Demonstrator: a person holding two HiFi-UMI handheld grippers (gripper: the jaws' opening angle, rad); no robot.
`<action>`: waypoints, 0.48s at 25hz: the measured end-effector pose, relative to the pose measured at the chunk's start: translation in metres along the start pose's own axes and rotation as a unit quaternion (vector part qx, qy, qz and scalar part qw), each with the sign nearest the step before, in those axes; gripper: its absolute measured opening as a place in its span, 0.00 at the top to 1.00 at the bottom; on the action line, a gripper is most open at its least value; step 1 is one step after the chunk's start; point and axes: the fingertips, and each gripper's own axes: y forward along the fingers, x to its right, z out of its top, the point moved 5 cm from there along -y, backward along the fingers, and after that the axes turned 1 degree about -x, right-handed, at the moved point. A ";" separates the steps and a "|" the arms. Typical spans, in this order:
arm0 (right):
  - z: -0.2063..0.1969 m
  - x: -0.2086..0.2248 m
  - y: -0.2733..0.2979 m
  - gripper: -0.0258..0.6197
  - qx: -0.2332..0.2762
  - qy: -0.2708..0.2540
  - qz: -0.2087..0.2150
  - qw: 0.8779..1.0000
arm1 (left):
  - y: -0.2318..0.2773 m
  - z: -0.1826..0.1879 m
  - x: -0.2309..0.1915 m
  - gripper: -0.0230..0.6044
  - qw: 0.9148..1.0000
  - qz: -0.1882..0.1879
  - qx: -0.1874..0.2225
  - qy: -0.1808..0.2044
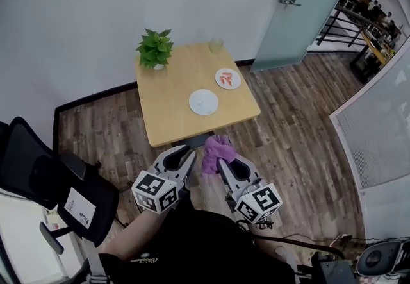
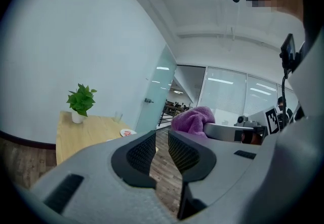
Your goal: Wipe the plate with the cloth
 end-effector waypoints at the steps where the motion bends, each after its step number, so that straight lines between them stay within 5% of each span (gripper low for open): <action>1: 0.004 0.005 0.012 0.87 -0.001 -0.001 -0.002 1.000 | 0.008 0.006 -0.011 0.84 1.000 -0.002 -0.001 -0.001; 12: 0.041 0.065 0.170 0.87 -0.011 -0.004 -0.046 0.999 | 0.093 0.082 -0.141 0.86 0.999 -0.048 -0.012 0.017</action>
